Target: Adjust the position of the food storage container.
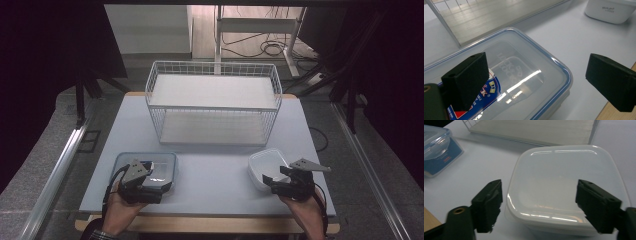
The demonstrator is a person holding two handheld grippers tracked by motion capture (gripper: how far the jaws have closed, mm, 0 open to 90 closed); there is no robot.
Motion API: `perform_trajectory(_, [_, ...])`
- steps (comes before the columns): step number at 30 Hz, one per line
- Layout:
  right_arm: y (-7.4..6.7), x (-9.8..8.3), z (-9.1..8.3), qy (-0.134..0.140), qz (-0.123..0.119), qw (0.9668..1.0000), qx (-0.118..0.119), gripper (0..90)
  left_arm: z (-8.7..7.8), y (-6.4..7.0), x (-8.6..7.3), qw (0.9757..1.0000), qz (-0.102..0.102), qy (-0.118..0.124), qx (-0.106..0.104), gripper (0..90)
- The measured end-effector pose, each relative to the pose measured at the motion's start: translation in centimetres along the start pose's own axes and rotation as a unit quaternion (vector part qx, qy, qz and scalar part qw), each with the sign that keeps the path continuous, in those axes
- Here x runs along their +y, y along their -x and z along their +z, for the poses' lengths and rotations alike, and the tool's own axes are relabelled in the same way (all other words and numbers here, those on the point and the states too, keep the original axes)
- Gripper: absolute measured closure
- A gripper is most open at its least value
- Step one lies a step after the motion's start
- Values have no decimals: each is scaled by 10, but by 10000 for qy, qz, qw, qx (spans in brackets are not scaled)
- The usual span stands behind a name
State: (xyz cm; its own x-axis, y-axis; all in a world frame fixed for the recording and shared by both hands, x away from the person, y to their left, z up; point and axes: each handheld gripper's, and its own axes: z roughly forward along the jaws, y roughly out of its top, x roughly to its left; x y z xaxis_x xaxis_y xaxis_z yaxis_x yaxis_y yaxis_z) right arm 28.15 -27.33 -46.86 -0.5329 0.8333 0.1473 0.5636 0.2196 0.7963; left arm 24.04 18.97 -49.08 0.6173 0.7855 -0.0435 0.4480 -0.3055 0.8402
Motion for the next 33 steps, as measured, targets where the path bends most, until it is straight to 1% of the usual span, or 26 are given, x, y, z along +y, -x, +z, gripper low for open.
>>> perform_trajectory(1, [-1,1,0,-5,-25,10000,30,265,-1,0,0,10000,7,30,15,46])
perform_trajectory(2, [-1,1,0,-5,-25,10000,30,265,-1,0,0,10000,7,30,15,47])
perform_trajectory(3, [-3,3,0,-25,-103,9999,50,339,-1,0,0,10000,-3,49,8,49])
perform_trajectory(6, [-3,6,2,-52,-134,9998,134,439,-1,0,0,10000,-2,53,19,51])
perform_trajectory(7, [-3,8,2,-90,-193,9996,180,491,-1,-1,0,10000,-4,49,29,53])
perform_trajectory(9, [-4,11,5,-137,-256,9992,259,563,-1,-1,-1,10000,-3,46,45,55])
perform_trajectory(12, [-7,15,8,-178,-352,9988,301,658,-1,-1,-1,10000,0,61,50,57])
perform_trajectory(13, [-9,17,10,-192,-425,9984,325,696,-1,0,-1,10000,1,63,54,56])
perform_trajectory(14, [-9,17,10,-192,-425,9984,325,696,-1,0,-1,10000,1,63,54,57])
perform_trajectory(15, [-13,22,13,-219,-539,9976,367,759,-1,0,-1,10000,11,59,64,57])
perform_trajectory(17, [-16,26,19,-245,-644,9966,441,816,0,0,-1,9999,16,68,78,58])
perform_trajectory(18, [-16,26,19,-245,-644,9966,441,816,0,0,-1,9999,16,68,78,58])
perform_trajectory(19, [-20,30,26,-297,-733,9956,501,860,-1,0,0,9999,20,79,88,58])
perform_trajectory(21, [-22,32,30,-326,-763,9951,534,873,-1,0,0,9999,17,84,86,59])
perform_trajectory(22, [-25,36,40,-379,-813,9943,570,890,-1,0,0,9999,12,88,88,59])
perform_trajectory(24, [-27,39,47,-429,-789,9941,611,891,-1,0,0,9999,9,87,91,60])
perform_trajectory(25, [-27,39,47,-429,-789,9941,611,891,-1,0,0,9999,9,87,91,60])
perform_trajectory(26, [-32,41,56,-514,-857,9929,646,891,-1,0,-1,9999,-5,87,92,60])
perform_trajectory(27, [-32,41,58,-547,-857,9927,654,891,-1,0,-1,9999,-6,87,90,61])
perform_trajectory(28, [-32,41,58,-547,-857,9927,654,891,-1,0,-1,9999,-6,87,90,61])
perform_trajectory(29, [-34,40,65,-664,-874,9919,644,891,-1,0,-1,9999,-3,81,92,62])
perform_trajectory(30, [-34,40,65,-664,-874,9919,644,891,-1,0,-1,9999,1,76,92,62])
perform_trajectory(32, [-33,38,71,-770,-907,9913,562,891,-1,0,-1,9999,8,70,95,63])
perform_trajectory(33, [-31,37,72,-792,-883,9914,552,892,-1,0,-1,9999,9,73,97,64])
